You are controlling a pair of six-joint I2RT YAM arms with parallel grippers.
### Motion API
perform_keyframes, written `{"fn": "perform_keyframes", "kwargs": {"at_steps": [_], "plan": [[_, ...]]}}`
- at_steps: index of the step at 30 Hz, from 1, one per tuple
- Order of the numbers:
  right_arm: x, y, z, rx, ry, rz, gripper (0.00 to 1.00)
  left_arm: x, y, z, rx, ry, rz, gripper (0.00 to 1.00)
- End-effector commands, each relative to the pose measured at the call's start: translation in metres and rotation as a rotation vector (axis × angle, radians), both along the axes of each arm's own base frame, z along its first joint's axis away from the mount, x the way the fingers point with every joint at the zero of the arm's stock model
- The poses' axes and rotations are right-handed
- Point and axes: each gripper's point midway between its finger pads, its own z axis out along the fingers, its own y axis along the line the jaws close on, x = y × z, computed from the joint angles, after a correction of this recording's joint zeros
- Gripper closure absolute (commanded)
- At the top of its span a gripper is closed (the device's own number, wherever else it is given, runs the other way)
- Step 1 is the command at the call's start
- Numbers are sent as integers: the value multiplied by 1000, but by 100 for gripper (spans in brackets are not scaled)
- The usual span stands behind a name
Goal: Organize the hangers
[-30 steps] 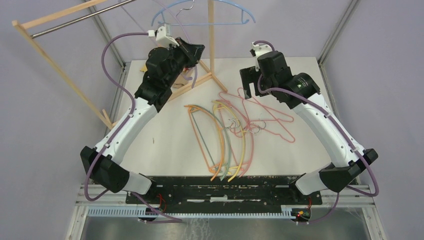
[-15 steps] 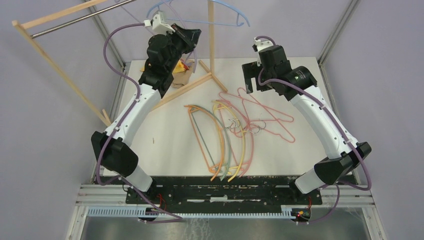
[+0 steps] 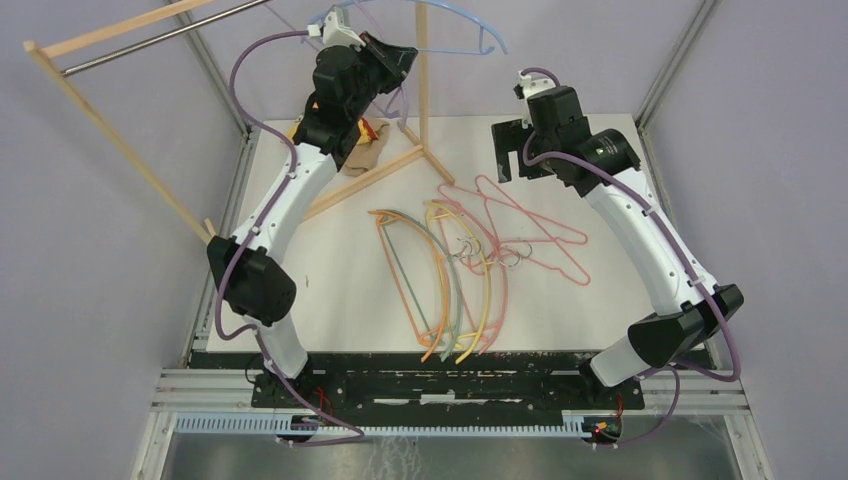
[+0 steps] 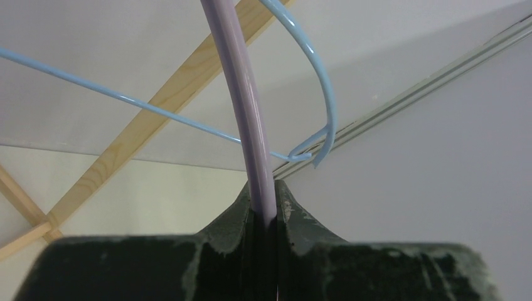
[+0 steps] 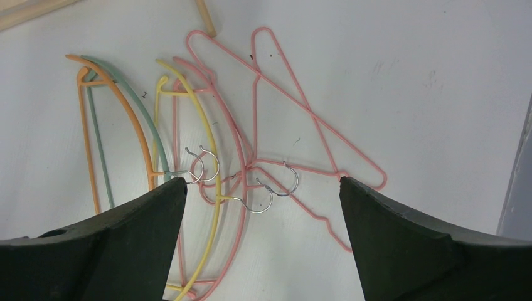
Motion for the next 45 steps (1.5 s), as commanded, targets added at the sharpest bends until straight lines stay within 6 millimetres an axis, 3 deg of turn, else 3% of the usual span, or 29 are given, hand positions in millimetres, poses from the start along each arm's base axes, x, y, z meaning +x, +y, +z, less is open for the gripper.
{"fn": "perform_keyframes", "kwargs": {"at_steps": [1, 4, 10, 13, 16, 22, 24, 27, 31, 35, 40, 45], "plan": [[5, 0, 13, 36, -39, -9, 0, 3, -10, 6, -38, 34, -54, 97], [5, -3, 9, 38, -30, -15, 0, 5, -13, 3, -40, 48, -65, 83], [4, -6, 4, 49, -13, -21, 0, -1, -13, 12, -17, 16, -82, 39], [2, -4, 1, 57, -1, -12, 0, -9, -8, 19, 6, -2, -72, 25], [0, 0, -3, 67, 16, 5, 0, -20, -1, 26, 20, -19, -64, 1], [-8, 14, -22, 103, 80, 78, 0, -47, 8, 34, 44, -27, -83, 1], [-14, 27, -37, 132, 136, 143, 1, -60, 15, 33, 60, -24, -77, 1], [-22, 46, -65, 180, 238, 224, 10, -81, 27, 24, 96, 0, -64, 1], [-36, 73, -101, 219, 358, 313, 23, -115, 43, -6, 152, 67, -62, 1], [-49, 101, -138, 244, 438, 381, 26, -136, 61, -53, 245, 164, -28, 1], [-74, 131, -190, 321, 637, 441, 42, -157, 74, -111, 337, 278, -30, 1], [-87, 148, -198, 354, 680, 487, 46, -171, 81, -154, 384, 356, -36, 1]]}}
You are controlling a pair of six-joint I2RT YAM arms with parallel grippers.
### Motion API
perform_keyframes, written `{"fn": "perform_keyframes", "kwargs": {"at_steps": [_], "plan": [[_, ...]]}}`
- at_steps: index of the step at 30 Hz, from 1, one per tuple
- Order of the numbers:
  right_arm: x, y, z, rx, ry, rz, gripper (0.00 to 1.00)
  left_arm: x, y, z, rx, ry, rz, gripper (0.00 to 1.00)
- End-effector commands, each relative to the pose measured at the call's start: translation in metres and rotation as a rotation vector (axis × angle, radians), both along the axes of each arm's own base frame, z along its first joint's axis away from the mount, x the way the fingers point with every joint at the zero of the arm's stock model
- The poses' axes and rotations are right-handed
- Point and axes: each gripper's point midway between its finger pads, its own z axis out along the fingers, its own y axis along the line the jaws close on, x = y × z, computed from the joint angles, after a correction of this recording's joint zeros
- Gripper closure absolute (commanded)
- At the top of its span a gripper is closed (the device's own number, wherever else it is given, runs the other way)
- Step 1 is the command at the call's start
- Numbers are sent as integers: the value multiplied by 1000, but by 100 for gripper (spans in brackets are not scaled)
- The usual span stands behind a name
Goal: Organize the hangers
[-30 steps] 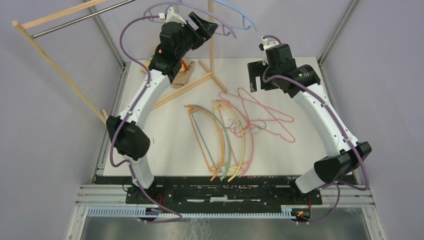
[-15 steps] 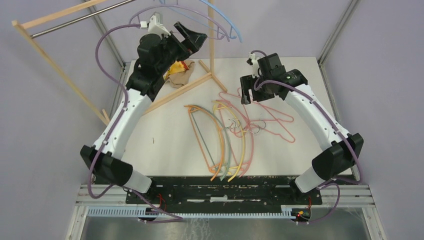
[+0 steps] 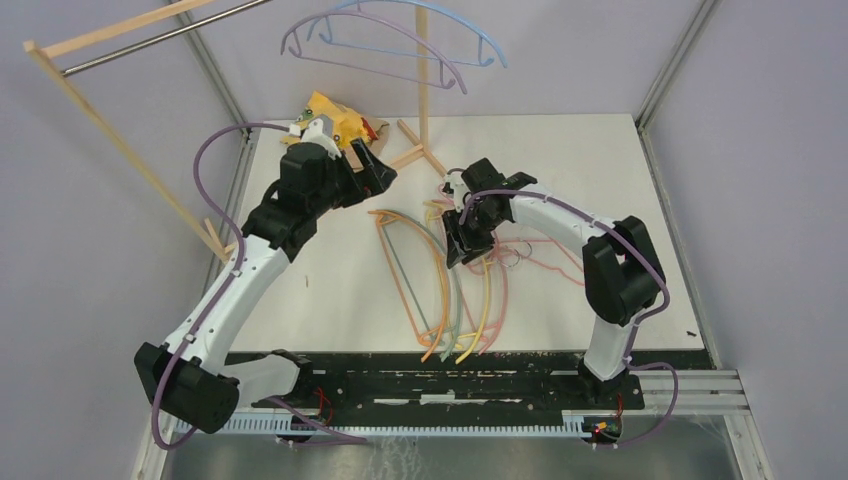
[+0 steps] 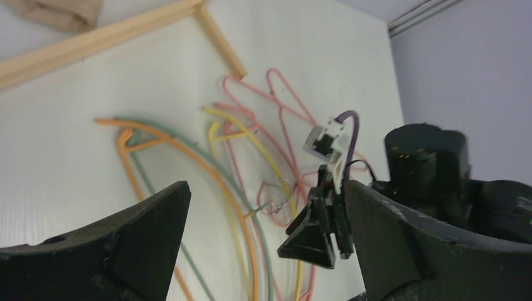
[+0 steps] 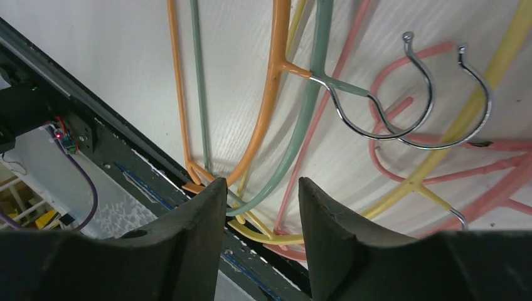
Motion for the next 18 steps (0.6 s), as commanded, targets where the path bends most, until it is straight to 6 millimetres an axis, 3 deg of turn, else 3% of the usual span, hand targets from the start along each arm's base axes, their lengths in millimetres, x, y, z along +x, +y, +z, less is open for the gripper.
{"fn": "perform_keyframes", "kwargs": {"at_steps": [1, 8, 13, 18], "plan": [[-5, 29, 17, 128, -5, 52, 46, -13, 13, -24, 83, 17, -4, 1], [-12, 43, -12, 143, 77, 77, 47, -21, 14, -55, 105, 80, -17, 0], [-13, 40, -46, 97, 127, 60, 52, -25, 15, -61, 111, 96, -18, 0], [-8, 39, -62, 68, 120, 39, 53, -32, 16, -65, 112, 105, -28, 0]]}}
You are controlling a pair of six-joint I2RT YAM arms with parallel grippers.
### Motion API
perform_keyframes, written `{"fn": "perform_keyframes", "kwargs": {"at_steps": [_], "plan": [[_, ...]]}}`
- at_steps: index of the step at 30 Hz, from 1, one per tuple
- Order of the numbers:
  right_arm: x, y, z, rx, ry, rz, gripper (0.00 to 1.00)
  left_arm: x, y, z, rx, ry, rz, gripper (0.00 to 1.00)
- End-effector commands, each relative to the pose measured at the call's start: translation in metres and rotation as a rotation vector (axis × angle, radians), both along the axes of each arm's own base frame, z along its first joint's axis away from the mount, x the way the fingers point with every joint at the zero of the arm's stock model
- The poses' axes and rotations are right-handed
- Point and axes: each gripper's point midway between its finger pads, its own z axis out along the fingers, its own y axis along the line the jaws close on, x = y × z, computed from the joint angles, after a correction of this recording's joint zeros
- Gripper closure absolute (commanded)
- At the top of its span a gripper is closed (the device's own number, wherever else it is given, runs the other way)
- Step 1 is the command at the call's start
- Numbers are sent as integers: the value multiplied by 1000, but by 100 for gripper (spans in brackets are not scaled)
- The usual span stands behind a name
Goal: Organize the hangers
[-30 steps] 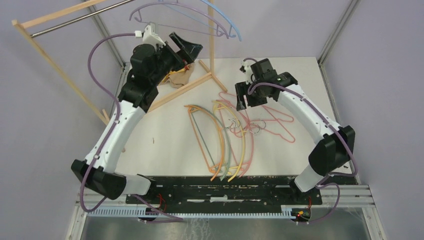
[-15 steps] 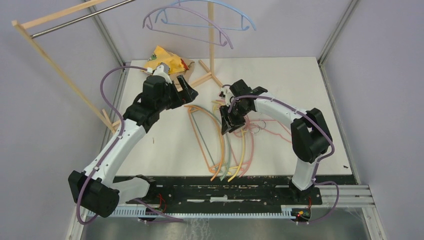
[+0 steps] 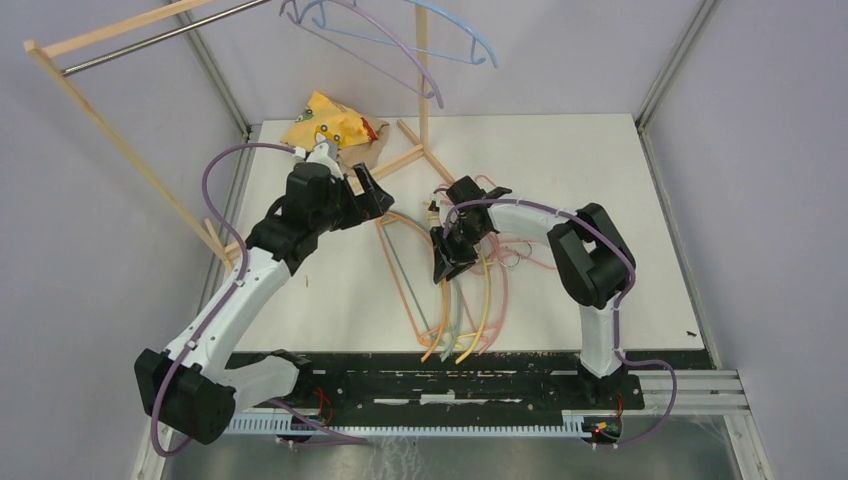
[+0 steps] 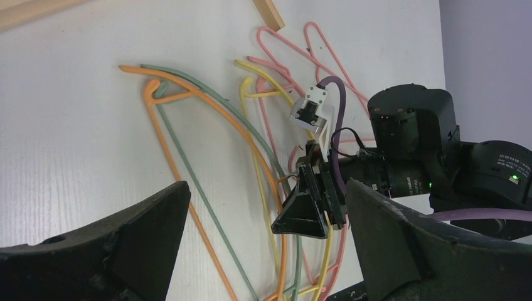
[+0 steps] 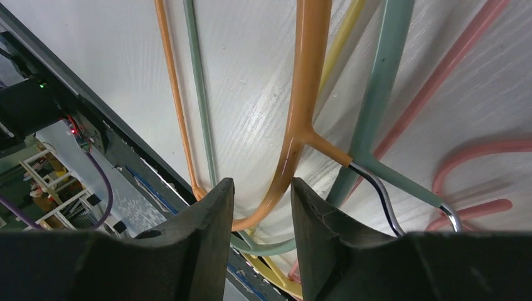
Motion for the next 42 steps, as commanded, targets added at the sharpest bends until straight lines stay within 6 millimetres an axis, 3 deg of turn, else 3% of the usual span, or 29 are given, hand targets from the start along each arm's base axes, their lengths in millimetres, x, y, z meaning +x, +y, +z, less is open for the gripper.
{"fn": "perform_keyframes", "kwargs": {"at_steps": [1, 4, 7, 10, 15, 18, 23, 33, 35, 36, 37, 38, 39, 42], "plan": [[11, 6, -5, 9, -44, -14, 54, -8, 3, 7, 21, -41, -31, 1], [13, 7, -7, 14, -36, -19, 59, -14, 0, 0, 18, -25, -52, 3], [15, 9, 6, 28, -60, -22, 64, -23, -6, -9, 17, -10, -78, 6], [24, 12, 37, 55, -125, -44, 74, -31, -21, -14, 21, -8, -121, 9], [46, 26, 108, 138, -234, -105, 99, -43, -54, -13, 61, -36, -188, 10], [59, 32, 146, 183, -300, -142, 99, -48, -66, -13, 85, -48, -204, 10], [76, 40, 191, 238, -368, -212, 99, -55, -76, -25, 127, -47, -205, 11], [71, 46, 230, 326, -373, -227, 99, -43, -82, -62, 290, -50, -118, 15], [65, 44, 236, 332, -366, -219, 99, -39, -78, -69, 320, -52, -84, 26], [62, 43, 240, 339, -364, -218, 99, -37, -77, -72, 326, -56, -75, 37], [60, 42, 243, 343, -363, -219, 99, -35, -77, -74, 335, -60, -69, 51], [58, 41, 247, 348, -365, -223, 99, -34, -77, -76, 346, -57, -67, 77], [56, 39, 252, 355, -369, -226, 99, -34, -75, -79, 358, -52, -64, 94], [53, 36, 260, 354, -377, -226, 99, -34, -71, -85, 381, -42, -54, 97]]}}
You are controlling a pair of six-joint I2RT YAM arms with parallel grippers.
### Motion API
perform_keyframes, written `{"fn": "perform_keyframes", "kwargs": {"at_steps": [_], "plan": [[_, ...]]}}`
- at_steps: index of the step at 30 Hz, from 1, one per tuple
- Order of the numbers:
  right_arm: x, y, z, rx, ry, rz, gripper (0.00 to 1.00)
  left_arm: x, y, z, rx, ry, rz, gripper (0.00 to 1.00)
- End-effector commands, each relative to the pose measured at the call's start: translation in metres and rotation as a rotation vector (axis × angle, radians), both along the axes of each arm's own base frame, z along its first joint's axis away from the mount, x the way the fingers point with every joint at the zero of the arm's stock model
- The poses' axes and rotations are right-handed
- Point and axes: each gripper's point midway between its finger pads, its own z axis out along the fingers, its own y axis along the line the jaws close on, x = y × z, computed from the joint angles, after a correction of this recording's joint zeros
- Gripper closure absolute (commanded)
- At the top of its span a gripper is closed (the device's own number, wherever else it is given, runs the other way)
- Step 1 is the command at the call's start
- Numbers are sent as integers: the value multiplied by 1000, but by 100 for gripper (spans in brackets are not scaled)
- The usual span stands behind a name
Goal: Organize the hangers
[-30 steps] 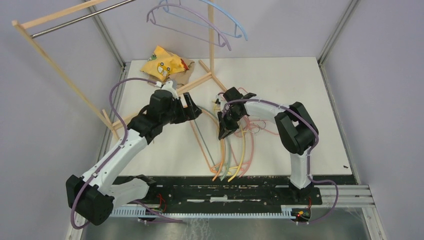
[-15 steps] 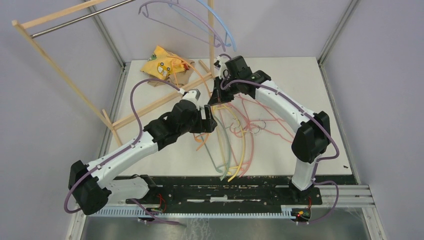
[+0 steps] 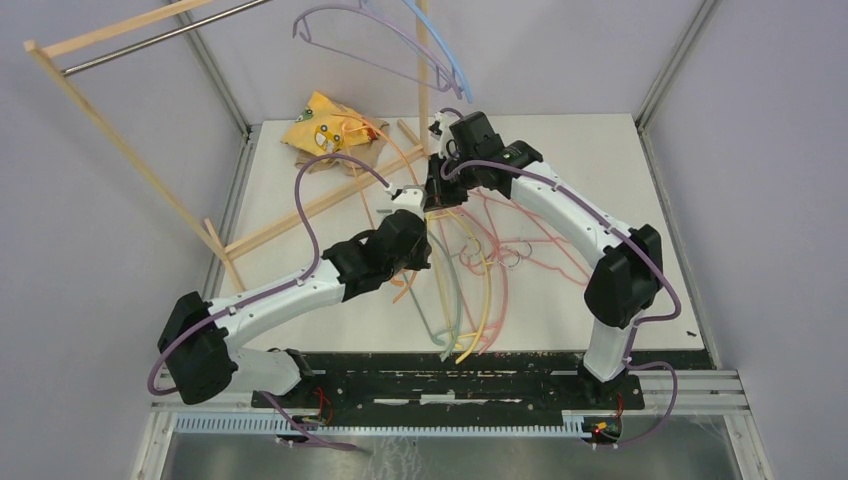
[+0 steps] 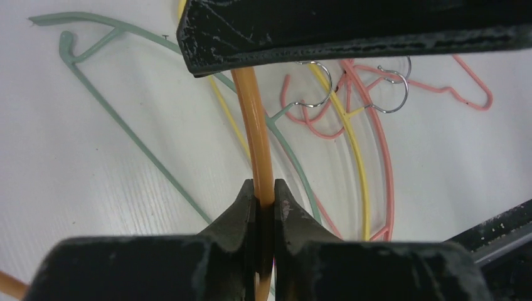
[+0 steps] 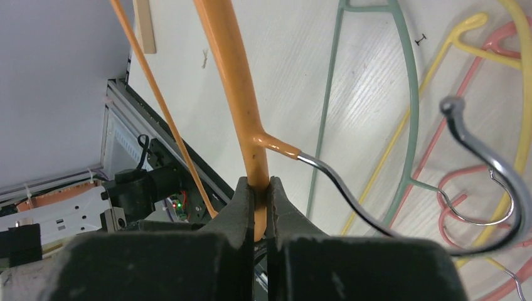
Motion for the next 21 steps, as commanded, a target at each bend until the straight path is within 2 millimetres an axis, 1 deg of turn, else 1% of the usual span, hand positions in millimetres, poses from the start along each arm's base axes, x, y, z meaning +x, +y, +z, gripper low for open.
{"fn": "perform_keyframes", "kwargs": {"at_steps": [1, 2, 3, 5, 6, 7, 8, 9, 10, 11, 13, 15, 16, 18, 21], "plan": [[-22, -10, 75, 109, -70, 14, 99, 18, 34, -8, 91, -45, 142, 97], [-23, -13, 74, 94, -72, 18, 96, 17, 38, -8, 97, -45, 157, 97], [-25, -18, 72, 70, -74, 18, 90, 16, 44, -9, 102, -45, 178, 97], [-30, -32, 67, 8, -88, 15, 72, 14, 56, -11, 130, -43, 215, 97], [-33, -41, 65, -26, -101, 15, 61, 12, 62, -12, 142, -43, 233, 97], [-38, -50, 63, -58, -118, 16, 49, 11, 69, -13, 155, -45, 259, 97], [-42, -60, 60, -92, -139, 15, 39, 10, 76, -14, 161, -45, 283, 97], [-48, -71, 59, -122, -157, 15, 26, 8, 82, -14, 162, -46, 308, 97], [-52, -82, 59, -150, -184, 9, 17, 7, 87, -13, 162, -45, 329, 97], [-56, -93, 57, -184, -203, 1, 12, 5, 92, -11, 159, -46, 350, 97], [-63, -118, 53, -259, -251, -30, 6, 3, 97, 3, 121, -62, 381, 97], [-64, -141, 47, -333, -297, -76, 0, 4, 97, 29, 42, -103, 400, 97], [-65, -151, 43, -369, -310, -97, 0, 6, 97, 47, -7, -133, 411, 97], [-64, -166, 38, -423, -326, -132, 0, 10, 98, 92, -111, -212, 432, 97], [-60, -178, 32, -472, -335, -163, 0, 18, 100, 165, -298, -350, 428, 97]]}}
